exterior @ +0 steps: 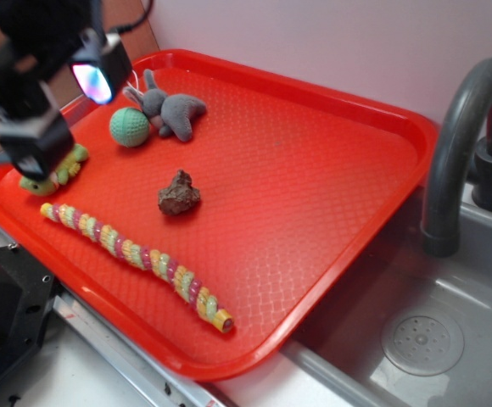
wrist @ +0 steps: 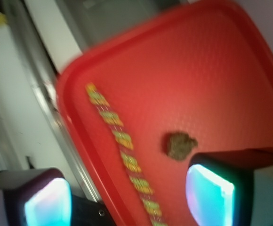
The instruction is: Grab the multicolored rope.
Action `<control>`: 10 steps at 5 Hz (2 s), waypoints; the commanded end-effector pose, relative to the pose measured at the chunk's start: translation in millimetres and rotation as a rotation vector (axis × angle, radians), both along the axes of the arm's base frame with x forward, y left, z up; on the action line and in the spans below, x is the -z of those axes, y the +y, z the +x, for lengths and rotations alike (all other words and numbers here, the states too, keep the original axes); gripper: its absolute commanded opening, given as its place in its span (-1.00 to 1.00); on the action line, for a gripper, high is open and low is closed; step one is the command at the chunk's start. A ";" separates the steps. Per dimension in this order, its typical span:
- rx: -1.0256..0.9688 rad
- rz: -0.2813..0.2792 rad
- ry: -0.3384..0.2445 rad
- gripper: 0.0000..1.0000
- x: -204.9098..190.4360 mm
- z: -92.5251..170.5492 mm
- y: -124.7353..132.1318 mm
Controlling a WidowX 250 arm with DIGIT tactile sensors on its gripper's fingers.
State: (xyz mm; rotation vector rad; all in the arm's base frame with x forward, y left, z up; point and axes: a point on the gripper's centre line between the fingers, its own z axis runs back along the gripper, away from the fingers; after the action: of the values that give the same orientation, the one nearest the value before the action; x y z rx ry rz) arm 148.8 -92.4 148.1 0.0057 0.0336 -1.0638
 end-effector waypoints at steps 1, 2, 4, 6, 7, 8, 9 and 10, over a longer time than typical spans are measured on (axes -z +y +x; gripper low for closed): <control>0.100 0.099 -0.066 1.00 38.0 5.6 -14.9; 0.115 0.150 -0.057 1.00 63.8 3.1 -18.4; 0.228 0.153 0.026 1.00 108.7 -4.5 -17.9; 0.214 0.231 0.067 1.00 131.7 -3.9 -16.6; 0.211 0.259 0.080 1.00 139.7 -2.8 -17.4; 0.188 0.270 0.082 1.00 142.9 -1.2 -14.3; 0.225 0.263 0.089 -0.84 148.0 -3.7 -17.5; 0.212 0.286 0.087 -1.00 148.6 -5.1 -18.0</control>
State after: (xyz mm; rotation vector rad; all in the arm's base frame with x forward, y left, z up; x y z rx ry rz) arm 155.0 -108.3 9.2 0.2264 0.2598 -1.2652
